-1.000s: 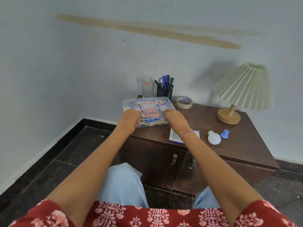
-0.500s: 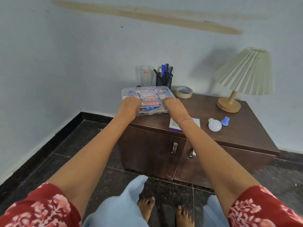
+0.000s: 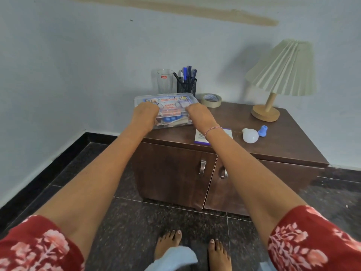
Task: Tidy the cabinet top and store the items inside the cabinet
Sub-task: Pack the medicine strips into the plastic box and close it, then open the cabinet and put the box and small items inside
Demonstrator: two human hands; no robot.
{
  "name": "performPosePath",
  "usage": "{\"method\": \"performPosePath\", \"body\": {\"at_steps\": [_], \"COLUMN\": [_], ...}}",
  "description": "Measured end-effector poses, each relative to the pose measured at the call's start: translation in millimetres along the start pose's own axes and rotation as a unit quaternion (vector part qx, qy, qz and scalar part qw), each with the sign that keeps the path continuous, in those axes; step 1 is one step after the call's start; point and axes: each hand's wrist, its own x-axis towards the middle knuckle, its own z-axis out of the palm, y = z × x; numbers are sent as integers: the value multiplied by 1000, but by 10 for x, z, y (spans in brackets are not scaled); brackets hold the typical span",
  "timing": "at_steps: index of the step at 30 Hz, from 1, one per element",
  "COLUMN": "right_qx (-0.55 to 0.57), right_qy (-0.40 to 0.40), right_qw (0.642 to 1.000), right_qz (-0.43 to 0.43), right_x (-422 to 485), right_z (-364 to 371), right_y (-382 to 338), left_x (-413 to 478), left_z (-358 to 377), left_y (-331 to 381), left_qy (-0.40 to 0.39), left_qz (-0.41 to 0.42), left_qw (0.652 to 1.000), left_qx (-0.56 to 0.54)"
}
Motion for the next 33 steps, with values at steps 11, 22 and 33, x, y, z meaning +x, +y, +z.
{"method": "performPosePath", "body": {"at_steps": [11,22,33], "right_qx": [71,78,325], "right_qy": [80,163,6], "right_qw": [994,981,904], "right_qz": [-11,76,279], "right_x": [-515,-1828,-2213], "right_z": [-371,-225,471], "right_y": [-107,0,290], "left_x": [-463,-1363,-1378], "left_z": [-87,4,503], "left_y": [385,1070,1644], "left_qy": [80,130,-27], "left_qz": [-29,6,-64], "left_qw": [990,961,922], "left_qx": [-113,-243,-382]}}
